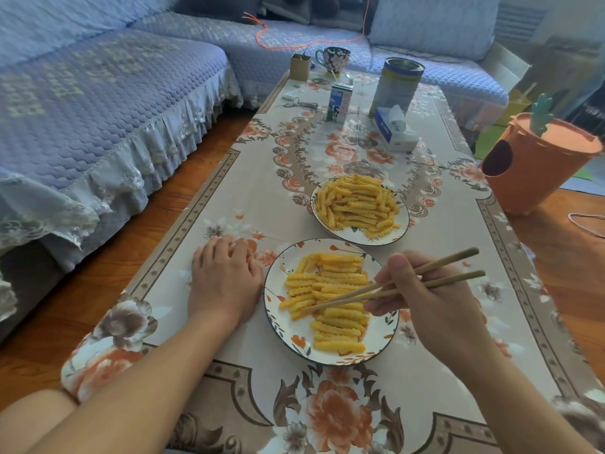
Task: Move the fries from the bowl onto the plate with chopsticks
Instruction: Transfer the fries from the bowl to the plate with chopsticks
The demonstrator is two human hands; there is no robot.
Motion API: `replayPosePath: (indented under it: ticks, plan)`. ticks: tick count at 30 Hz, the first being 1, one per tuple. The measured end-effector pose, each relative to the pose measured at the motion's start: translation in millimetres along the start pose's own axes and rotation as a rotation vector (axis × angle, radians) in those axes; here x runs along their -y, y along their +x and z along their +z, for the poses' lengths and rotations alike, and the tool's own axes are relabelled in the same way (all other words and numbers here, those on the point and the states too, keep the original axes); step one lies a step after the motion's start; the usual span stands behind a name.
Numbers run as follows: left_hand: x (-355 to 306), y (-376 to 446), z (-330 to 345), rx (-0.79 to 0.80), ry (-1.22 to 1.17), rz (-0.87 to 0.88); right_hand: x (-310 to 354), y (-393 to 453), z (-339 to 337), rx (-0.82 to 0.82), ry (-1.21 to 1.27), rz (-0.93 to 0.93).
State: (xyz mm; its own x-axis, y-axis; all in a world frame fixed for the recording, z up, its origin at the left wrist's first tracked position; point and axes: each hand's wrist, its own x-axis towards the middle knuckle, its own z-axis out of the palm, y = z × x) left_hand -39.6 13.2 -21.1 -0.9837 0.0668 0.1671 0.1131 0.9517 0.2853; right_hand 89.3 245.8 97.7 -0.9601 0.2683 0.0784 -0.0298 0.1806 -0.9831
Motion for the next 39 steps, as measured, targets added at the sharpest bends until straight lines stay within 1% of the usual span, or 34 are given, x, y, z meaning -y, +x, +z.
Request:
replayPosePath:
  ticks: [4,7,9,12,14,17,21,23,25,28,30,33,39]
  plan:
    - [1,1,2,-0.005,0.010,0.005,7,3,1,-0.045,0.045,-0.029]
    - [2,1,4,-0.010,-0.001,0.008,16,23,0,-0.179,0.088,-0.068]
    - [1,1,4,-0.010,0.000,0.005,14,49,0,-0.293,0.057,-0.093]
    - [1,1,4,-0.013,0.000,0.004,2,84,6,-0.385,-0.002,-0.081]
    - [1,1,4,-0.010,0.000,0.004,-6,100,13,-0.400,-0.057,-0.083]
    - [2,1,3,-0.008,0.003,0.005,-13,109,23,-0.366,-0.163,-0.102]
    - [1,1,1,0.003,0.006,0.005,-2,100,14,-0.400,-0.094,-0.074]
    - [1,2,1,0.007,0.006,0.001,13,87,2,-0.353,-0.032,-0.074]
    - [1,1,2,0.011,0.012,0.000,28,67,-5,-0.183,0.012,-0.058]
    - [1,1,1,0.010,0.013,0.005,39,35,-7,0.112,-0.067,-0.024]
    - [1,1,1,0.008,0.013,0.002,37,20,-3,0.232,-0.108,-0.027]
    - [1,1,1,0.008,0.012,0.001,26,10,0,0.292,-0.142,-0.061]
    - [1,0,2,-0.010,0.013,0.007,16,8,-3,0.295,-0.197,-0.077]
